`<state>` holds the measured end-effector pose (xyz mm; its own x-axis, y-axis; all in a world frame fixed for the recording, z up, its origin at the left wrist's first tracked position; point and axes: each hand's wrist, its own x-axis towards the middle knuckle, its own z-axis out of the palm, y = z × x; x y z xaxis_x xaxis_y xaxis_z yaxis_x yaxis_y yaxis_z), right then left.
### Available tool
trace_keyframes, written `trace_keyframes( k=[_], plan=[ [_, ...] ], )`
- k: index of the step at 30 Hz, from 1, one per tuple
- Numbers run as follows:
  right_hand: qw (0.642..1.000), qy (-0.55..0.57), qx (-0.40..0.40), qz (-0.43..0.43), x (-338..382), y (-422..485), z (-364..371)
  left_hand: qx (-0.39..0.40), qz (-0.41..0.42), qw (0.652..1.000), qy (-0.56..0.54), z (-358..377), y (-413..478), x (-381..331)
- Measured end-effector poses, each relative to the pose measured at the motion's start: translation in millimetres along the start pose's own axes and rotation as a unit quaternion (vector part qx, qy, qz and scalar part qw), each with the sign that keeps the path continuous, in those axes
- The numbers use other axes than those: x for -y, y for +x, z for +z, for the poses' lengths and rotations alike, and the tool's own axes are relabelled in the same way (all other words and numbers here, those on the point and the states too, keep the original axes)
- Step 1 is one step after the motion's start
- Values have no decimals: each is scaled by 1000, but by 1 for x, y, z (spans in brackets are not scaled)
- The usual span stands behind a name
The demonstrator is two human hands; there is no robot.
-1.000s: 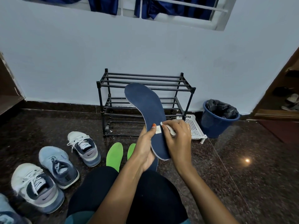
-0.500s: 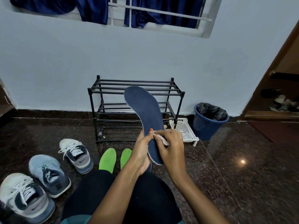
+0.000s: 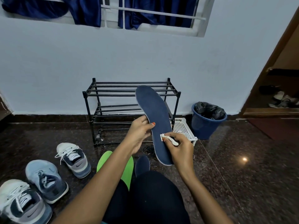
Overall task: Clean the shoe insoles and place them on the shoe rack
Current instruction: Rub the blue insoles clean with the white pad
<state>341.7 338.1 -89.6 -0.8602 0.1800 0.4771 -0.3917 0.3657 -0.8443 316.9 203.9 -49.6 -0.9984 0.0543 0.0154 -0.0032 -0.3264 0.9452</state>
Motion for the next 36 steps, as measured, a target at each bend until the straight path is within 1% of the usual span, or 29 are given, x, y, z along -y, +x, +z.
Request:
trace_keyframes(
  k=[3,6,9,12,15,19,23,28,36],
  plan=[
    [1000,-3,0,16,-22,7,-1,2,-37,996,82,3,27,11],
    [999,-21,8,27,-51,13,0,3,-68,990,120,3,55,31],
    [997,-29,21,64,-88,11,3,24,-105,983,146,0,76,61],
    [993,-29,32,111,-131,-2,6,39,-141,972,182,-9,91,107],
    [986,-54,47,151,-179,-23,11,51,-180,961,206,-22,102,162],
    [974,-96,66,193,-231,-55,18,59,-236,949,201,-37,105,233],
    [957,-118,105,245,-276,-83,24,53,-283,936,202,-53,101,297],
    [936,-128,139,297,-314,-110,34,55,-318,921,220,-69,98,354],
    [926,-172,172,290,-353,-120,47,40,-300,904,303,-80,106,399]
  ],
)
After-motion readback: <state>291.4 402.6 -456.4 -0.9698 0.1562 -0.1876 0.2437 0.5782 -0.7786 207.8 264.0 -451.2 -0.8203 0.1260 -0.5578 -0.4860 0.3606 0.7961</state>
